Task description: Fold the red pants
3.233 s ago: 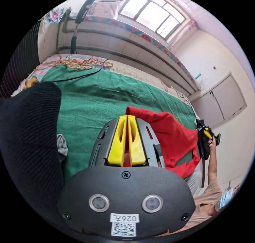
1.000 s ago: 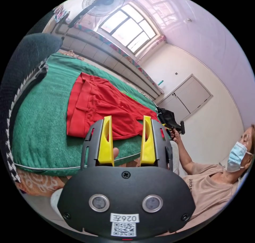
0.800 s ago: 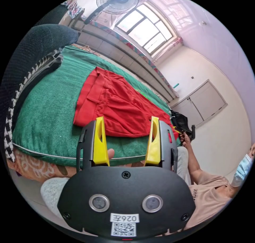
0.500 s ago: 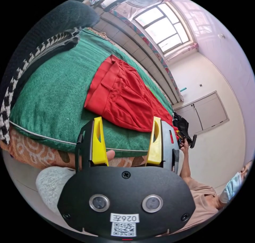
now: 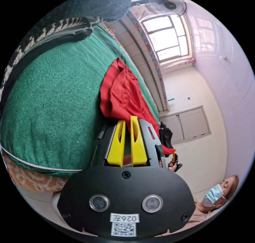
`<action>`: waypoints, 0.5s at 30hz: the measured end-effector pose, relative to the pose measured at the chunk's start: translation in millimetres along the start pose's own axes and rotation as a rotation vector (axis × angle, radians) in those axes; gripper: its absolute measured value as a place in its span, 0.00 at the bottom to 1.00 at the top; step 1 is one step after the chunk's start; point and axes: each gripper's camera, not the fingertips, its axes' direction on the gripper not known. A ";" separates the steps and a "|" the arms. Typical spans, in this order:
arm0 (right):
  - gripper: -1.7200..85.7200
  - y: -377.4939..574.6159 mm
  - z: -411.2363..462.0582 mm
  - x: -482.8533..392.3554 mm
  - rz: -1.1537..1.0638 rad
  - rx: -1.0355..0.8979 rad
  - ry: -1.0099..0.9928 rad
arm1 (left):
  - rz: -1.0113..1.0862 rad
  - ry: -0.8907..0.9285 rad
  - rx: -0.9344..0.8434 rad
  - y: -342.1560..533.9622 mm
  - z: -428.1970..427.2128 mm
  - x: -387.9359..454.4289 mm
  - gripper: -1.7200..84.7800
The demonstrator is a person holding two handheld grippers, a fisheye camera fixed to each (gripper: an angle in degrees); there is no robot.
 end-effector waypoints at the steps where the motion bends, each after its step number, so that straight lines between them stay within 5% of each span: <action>1: 0.01 -1.2 2.1 10.1 0.027 -0.030 0.001 | -0.003 0.022 -0.001 -2.0 -5.8 -1.8 0.05; 7: 0.04 5.2 37.4 57.8 0.193 -0.359 0.251 | 0.012 -0.048 -0.056 -2.1 -6.3 0.3 0.04; 11: 0.08 8.2 1.5 51.2 0.197 -0.169 0.494 | 0.013 -0.076 -0.073 4.0 -4.1 -0.6 0.04; 15: 0.08 -4.6 11.4 25.4 0.073 -0.189 0.492 | 0.006 -0.086 -0.068 8.8 -1.3 -0.4 0.04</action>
